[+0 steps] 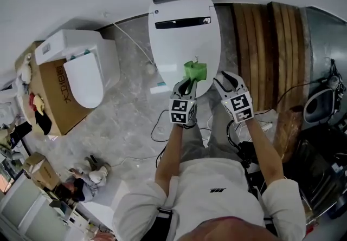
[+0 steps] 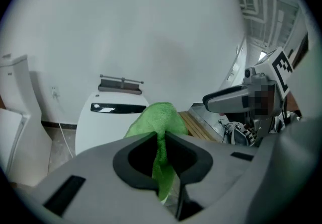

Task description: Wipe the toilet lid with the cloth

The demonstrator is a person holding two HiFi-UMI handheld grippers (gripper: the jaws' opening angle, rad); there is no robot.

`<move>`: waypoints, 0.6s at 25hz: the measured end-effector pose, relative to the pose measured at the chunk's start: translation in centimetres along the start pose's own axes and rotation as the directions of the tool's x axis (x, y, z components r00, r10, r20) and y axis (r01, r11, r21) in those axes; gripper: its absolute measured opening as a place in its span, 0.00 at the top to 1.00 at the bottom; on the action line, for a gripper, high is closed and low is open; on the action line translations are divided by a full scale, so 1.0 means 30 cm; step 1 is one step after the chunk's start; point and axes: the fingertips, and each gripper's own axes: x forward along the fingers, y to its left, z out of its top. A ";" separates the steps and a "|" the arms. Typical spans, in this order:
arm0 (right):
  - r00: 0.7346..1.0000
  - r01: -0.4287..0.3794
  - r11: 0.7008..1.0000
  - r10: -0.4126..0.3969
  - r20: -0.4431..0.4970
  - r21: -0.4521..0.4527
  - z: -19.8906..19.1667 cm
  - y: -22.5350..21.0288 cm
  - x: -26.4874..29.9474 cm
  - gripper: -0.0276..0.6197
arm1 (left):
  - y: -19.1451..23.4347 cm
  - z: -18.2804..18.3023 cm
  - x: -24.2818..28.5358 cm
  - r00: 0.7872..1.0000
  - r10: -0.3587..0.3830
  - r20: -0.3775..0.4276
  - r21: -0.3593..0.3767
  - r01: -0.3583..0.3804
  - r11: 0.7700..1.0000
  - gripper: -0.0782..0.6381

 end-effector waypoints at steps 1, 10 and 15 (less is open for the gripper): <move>1.000 0.015 1.000 -0.015 0.017 0.004 0.039 0.009 -0.024 0.70 | -0.004 0.044 -0.031 1.000 -0.003 0.014 0.017 0.003 1.000 0.80; 0.984 0.119 0.993 -0.115 0.137 -0.019 0.292 0.121 -0.216 0.70 | -0.038 0.340 -0.297 0.991 -0.053 0.121 0.150 0.035 0.988 0.80; 0.971 0.163 0.987 -0.157 0.181 -0.017 0.372 0.161 -0.293 0.70 | -0.062 0.426 -0.394 0.984 -0.083 0.159 0.194 0.051 0.980 0.80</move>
